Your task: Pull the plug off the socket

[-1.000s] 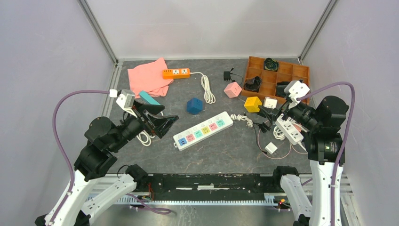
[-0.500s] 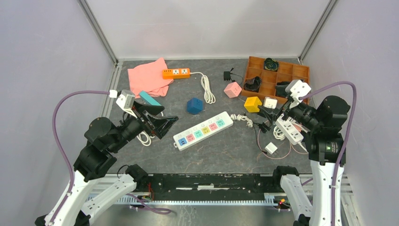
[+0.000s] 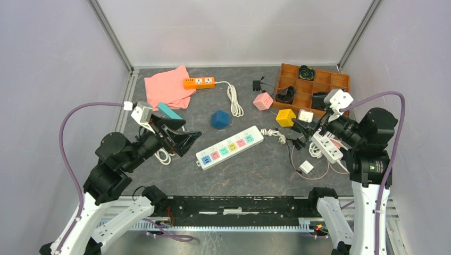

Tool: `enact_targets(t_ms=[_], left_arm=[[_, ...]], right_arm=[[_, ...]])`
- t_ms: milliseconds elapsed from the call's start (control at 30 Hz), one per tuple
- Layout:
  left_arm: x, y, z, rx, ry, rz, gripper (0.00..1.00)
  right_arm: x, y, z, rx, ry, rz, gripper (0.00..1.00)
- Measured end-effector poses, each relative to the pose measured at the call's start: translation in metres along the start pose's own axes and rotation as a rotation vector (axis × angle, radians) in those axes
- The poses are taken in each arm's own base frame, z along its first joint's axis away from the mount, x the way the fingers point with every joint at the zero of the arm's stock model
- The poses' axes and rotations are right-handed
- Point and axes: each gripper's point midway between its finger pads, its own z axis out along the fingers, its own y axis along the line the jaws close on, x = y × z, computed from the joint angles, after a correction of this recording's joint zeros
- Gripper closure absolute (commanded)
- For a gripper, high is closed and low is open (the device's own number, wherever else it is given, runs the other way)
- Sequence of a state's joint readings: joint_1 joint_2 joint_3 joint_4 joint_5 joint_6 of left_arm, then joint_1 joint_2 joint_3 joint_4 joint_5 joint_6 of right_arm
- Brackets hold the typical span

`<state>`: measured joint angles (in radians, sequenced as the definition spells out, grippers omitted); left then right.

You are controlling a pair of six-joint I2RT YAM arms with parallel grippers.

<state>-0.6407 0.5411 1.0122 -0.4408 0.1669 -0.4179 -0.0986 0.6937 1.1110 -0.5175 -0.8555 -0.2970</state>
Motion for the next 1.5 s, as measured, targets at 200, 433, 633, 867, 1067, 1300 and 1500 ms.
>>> enact_targets(t_ms=[200,433,633,867,1067,1300,1500], left_arm=[[0.0,0.0,0.0,0.0,0.0,0.0,0.0],[0.0001,0.0001,0.0,-0.001,0.0,0.0,0.0],[0.0005,0.0008,-0.0005,-0.004,0.001,0.0,0.0],[0.0006,0.0007,-0.0022,-0.005,0.001,0.0,0.0],[0.0019,0.0012,-0.0025,-0.007,0.006,-0.001,0.0],[0.0024,0.0018,-0.0026,-0.01,0.007,-0.001,0.0],[0.0031,0.0022,-0.0027,-0.012,0.01,-0.002,0.0]], right_arm=[[0.0003,-0.0004,-0.0001,0.011,0.002,0.037,0.02],[-0.0005,-0.0016,-0.0002,0.023,0.002,0.063,0.02],[-0.003,-0.0013,-0.0008,0.025,-0.002,0.072,0.02],[-0.0074,-0.0015,-0.0018,0.028,-0.009,0.071,0.02],[-0.0076,-0.0014,-0.0018,0.027,-0.01,0.071,0.02],[-0.0082,-0.0013,-0.0019,0.027,-0.011,0.07,0.02],[-0.0082,-0.0012,-0.0019,0.026,-0.011,0.069,0.02]])
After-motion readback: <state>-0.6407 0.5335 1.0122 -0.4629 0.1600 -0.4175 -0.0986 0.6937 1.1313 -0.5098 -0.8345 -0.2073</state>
